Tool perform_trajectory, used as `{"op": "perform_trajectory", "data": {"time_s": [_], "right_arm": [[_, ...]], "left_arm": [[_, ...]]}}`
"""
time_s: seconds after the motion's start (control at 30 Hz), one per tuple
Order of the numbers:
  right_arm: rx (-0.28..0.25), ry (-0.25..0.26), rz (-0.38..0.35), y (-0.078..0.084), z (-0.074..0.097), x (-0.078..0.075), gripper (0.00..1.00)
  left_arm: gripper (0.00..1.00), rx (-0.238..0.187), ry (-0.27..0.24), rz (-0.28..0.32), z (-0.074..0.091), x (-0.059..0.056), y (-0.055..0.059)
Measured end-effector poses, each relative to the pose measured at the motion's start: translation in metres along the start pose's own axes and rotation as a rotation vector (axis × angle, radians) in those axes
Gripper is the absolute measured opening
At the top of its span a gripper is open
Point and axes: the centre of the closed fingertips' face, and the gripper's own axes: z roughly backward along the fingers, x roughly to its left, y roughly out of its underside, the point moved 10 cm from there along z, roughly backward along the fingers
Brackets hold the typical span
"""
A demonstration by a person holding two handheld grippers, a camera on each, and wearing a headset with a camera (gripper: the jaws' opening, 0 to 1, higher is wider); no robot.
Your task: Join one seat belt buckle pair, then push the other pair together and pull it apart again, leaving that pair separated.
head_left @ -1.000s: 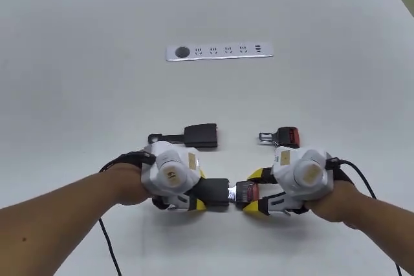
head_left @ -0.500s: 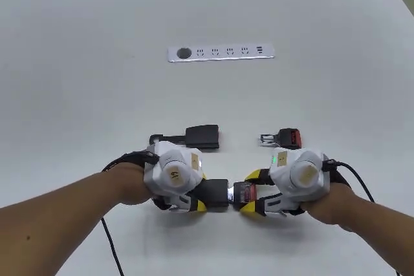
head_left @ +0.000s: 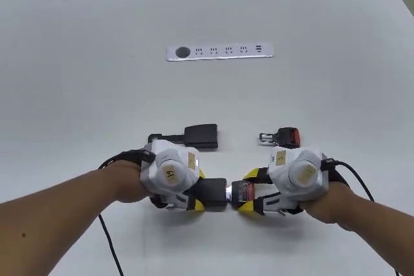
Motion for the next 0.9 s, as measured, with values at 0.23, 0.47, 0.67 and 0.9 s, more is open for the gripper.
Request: {"op": "perform_trajectory", "data": {"time_s": [0.23, 0.47, 0.67, 0.9], "right_arm": [[0.005, -0.003, 0.019, 0.0, 0.001, 0.002, 0.33], [-0.017, -0.005, 0.014, 0.006, 0.001, -0.001, 0.33], [-0.037, -0.008, 0.018, 0.004, 0.003, 0.001, 0.32], [-0.074, -0.007, 0.012, 0.006, 0.005, 0.002, 0.32]], "left_arm": [[0.33, -0.025, 0.009, -0.014, 0.0, 0.003, 0.005], [0.33, -0.062, 0.014, -0.022, -0.001, 0.006, 0.011], [0.32, -0.117, 0.021, -0.014, -0.001, 0.008, 0.018], [0.32, -0.152, 0.026, 0.002, 0.0, 0.007, 0.018]]}}
